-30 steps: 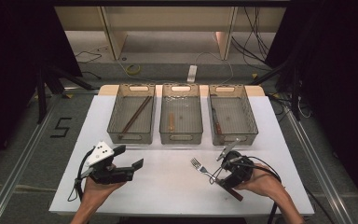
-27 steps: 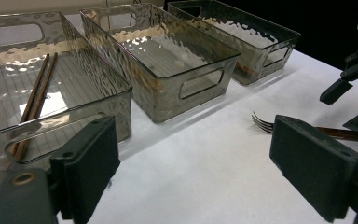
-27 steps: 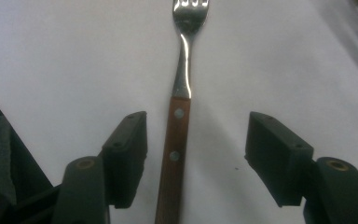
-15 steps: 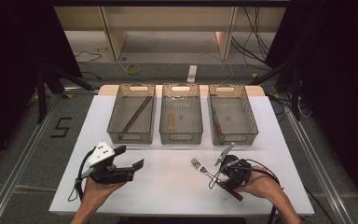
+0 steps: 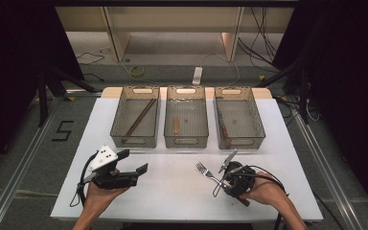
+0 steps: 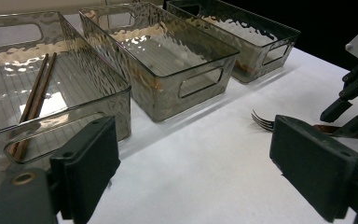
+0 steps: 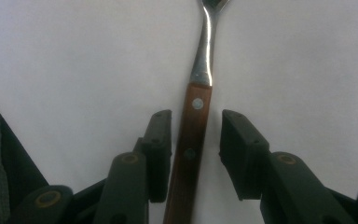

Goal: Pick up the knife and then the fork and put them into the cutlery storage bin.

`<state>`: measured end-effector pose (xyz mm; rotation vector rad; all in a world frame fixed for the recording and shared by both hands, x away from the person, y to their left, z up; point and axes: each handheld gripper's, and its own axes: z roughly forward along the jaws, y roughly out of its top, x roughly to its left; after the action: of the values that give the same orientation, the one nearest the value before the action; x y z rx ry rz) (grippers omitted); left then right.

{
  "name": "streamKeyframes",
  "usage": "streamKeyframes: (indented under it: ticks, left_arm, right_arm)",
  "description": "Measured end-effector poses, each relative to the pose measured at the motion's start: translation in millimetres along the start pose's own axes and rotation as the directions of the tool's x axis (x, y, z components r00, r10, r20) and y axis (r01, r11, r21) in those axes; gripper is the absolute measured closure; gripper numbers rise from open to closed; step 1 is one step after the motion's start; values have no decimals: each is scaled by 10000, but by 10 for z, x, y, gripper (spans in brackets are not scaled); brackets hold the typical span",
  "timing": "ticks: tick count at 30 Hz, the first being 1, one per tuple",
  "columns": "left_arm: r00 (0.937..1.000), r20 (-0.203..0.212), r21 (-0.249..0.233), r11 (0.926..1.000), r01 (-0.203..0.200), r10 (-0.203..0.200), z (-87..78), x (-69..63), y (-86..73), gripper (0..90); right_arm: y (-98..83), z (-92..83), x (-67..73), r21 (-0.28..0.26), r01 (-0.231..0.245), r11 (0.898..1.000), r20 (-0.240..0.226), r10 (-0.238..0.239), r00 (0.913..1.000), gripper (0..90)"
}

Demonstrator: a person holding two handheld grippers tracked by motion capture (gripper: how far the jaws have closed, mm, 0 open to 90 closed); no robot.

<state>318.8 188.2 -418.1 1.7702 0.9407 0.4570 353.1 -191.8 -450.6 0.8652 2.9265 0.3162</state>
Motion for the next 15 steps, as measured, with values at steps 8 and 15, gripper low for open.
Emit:
streamKeyframes:
  ticks: [8, 15]
  left_arm:
    - [10000, -3, 6, 10000, -6, 6, 1, 0, 0, 149]
    - [10000, -5, 14, 10000, -32, 32, 2, 0, -2, 148]
  right_arm:
    - [5, 40, 8, 196, 136, 9997, 12, -136, 9999, 688]
    - [9, 50, 2, 216, 39, 9998, -15, -39, 10000, 704]
